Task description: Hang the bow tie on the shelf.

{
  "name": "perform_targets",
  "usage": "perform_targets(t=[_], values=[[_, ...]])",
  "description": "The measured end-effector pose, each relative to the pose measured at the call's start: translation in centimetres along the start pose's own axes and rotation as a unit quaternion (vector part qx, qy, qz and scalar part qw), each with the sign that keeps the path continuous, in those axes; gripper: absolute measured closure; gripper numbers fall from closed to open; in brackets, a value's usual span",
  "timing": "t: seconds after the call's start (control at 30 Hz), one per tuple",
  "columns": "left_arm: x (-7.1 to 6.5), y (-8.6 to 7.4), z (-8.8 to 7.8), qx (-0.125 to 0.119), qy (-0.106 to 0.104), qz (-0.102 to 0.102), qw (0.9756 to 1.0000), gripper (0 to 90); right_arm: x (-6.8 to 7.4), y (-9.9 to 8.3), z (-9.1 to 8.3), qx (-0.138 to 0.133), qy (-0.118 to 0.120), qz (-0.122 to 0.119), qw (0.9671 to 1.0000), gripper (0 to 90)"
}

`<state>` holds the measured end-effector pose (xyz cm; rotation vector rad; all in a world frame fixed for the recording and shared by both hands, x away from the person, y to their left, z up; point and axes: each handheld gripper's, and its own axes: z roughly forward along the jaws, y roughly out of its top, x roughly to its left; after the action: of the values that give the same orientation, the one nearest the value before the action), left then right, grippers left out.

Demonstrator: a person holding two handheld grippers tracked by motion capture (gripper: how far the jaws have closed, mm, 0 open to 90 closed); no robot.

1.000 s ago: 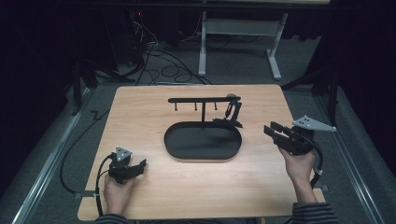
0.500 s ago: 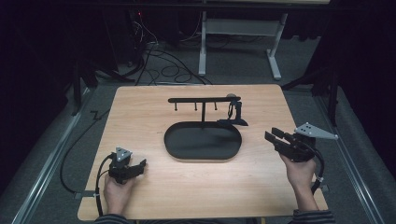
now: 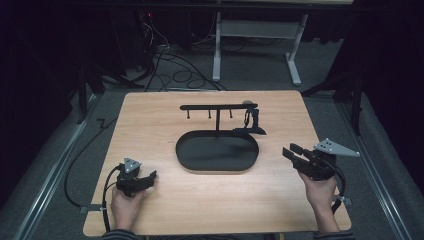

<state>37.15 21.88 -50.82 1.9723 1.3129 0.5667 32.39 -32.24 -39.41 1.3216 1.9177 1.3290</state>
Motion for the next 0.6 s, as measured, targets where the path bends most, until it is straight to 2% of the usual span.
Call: perform_targets(t=[0.6], values=[[0.0,0.0,0.0,0.000,0.000,0.000,1.0000,30.5,0.1,-2.1,1.1,0.016,0.004,0.016,0.9997,62.7]])
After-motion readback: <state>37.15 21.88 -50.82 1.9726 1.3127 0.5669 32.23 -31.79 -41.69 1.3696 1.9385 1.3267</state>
